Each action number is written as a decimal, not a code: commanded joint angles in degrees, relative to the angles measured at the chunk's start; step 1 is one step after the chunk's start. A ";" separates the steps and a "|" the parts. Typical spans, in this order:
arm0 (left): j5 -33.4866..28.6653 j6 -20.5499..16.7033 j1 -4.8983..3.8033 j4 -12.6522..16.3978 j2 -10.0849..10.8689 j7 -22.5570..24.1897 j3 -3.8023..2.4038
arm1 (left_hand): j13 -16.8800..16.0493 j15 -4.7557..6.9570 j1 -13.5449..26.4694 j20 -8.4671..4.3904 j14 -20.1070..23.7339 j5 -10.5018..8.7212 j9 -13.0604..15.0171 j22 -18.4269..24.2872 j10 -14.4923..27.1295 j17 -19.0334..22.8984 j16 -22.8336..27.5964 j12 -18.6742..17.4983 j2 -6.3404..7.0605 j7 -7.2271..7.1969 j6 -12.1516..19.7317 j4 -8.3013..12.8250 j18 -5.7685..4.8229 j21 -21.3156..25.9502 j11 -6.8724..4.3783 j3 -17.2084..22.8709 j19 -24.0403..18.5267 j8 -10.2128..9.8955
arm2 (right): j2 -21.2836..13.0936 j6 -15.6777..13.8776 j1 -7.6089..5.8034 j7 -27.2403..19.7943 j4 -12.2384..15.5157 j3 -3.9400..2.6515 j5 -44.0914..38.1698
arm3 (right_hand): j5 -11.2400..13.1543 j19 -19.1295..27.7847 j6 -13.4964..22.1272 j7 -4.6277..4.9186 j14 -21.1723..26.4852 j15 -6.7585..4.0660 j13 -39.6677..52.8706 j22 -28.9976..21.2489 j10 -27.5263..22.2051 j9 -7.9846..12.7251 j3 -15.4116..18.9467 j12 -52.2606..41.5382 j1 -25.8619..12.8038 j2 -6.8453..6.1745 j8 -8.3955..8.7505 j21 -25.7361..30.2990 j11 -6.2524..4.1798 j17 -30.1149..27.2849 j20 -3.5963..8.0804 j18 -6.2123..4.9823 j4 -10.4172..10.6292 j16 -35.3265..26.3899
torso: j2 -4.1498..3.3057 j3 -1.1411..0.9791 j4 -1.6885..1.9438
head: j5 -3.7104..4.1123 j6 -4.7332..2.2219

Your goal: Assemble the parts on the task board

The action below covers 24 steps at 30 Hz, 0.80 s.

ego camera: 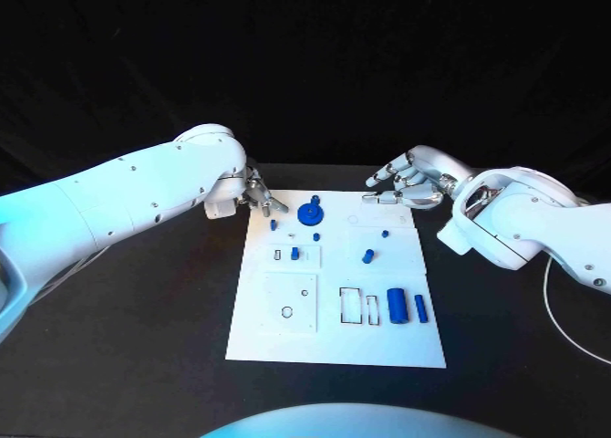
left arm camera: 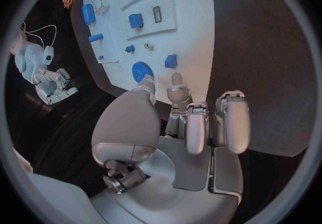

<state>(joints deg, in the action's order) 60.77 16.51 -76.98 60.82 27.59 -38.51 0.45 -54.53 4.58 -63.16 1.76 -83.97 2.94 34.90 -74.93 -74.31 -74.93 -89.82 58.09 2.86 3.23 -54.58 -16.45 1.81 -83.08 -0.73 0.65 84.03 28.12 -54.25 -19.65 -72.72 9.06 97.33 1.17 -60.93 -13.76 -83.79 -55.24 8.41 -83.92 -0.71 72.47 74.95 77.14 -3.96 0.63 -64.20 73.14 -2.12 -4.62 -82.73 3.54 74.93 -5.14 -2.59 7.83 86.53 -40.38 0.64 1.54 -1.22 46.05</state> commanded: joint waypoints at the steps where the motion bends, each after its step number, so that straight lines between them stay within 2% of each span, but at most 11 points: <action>1: 1.11 3.04 0.17 -0.60 -0.51 1.79 0.09 | -0.09 -0.34 0.25 0.36 -6.03 0.24 -0.06 -6.33 -0.12 -15.07 -0.18 0.27 -0.38 -0.01 -0.43 -0.09 0.53 0.07 -0.14 -0.42 1.28 -0.13 | 0.11 0.65 0.06 -0.52 -0.05 0.00 -0.14 | -0.43 0.30 -0.38 -0.11 -4.82 -0.34 -0.02 0.52 -0.06 -0.04 0.34 -0.01 0.07 0.25 -0.28 0.29 -0.24 9.78 0.24 -0.52 0.01 -0.34 | -0.01 0.03 -0.02 | 0.06 0.35; 8: 1.26 3.96 0.29 -0.97 -0.82 2.04 0.17 | -0.20 -0.27 -0.47 0.31 -6.03 0.27 -0.17 -6.47 -0.24 -15.07 -0.18 0.49 -0.82 -0.10 -0.63 0.20 0.50 -0.02 -0.22 -0.75 1.36 -0.07 | 0.18 0.72 0.07 -0.54 -0.10 0.00 -0.14 | -0.56 0.28 -0.38 -0.11 -4.83 -0.34 -0.04 0.57 -0.07 -0.04 0.34 -0.01 0.21 0.32 -0.28 0.27 -0.24 9.80 0.25 -0.51 -0.03 -0.32 | 0.02 -0.04 0.00 | 0.13 0.54; 17: 1.28 5.85 0.31 -1.10 -1.03 1.80 0.18 | -0.47 -0.15 -3.75 0.18 -6.03 0.31 -0.51 -6.81 -0.54 -15.07 -0.18 1.11 -2.59 -0.24 -0.99 1.30 0.43 -0.18 -0.35 -0.93 1.53 0.07 | 0.21 0.70 0.07 -0.66 -0.14 0.00 -0.15 | -0.64 0.27 -0.40 -0.12 -4.82 -0.35 0.01 0.56 -0.03 -0.04 0.32 -0.10 0.30 0.42 -0.28 0.28 -0.25 9.76 0.25 -0.51 -0.05 -0.36 | 0.06 0.00 0.09 | 0.07 0.66; 24: 1.29 5.89 0.31 -1.13 -1.04 1.61 0.18 | -0.51 -0.13 -4.52 0.15 -6.03 0.31 -0.52 -6.86 -0.60 -15.07 -0.18 1.24 -3.16 -0.30 -1.21 1.56 0.42 -0.19 -0.40 -0.89 1.55 0.24 | 0.25 0.72 0.08 -0.68 -0.19 0.00 -0.15 | -0.64 0.27 -0.40 -0.12 -4.82 -0.35 0.01 0.56 -0.03 -0.04 0.32 -0.10 0.30 0.42 -0.28 0.28 -0.25 9.76 0.25 -0.51 -0.05 -0.36 | 0.04 0.01 0.03 | -0.02 0.70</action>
<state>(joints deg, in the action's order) 61.77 20.82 -76.67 59.70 26.68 -37.32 0.64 -54.95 4.59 -67.10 1.75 -83.97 2.94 34.47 -74.92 -74.52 -74.92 -89.82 59.03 -0.29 2.94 -55.27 -15.23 1.80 -83.09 -0.95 -0.22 84.03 28.12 -54.07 -19.59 -72.69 8.92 97.15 1.18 -60.88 -14.09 -83.79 -55.24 8.41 -83.92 -0.71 72.47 74.93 77.14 -3.95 0.63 -64.21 73.14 -2.12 -4.62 -82.73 3.54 74.92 -5.14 -2.59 7.83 86.53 -40.33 0.63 1.60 -1.20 46.74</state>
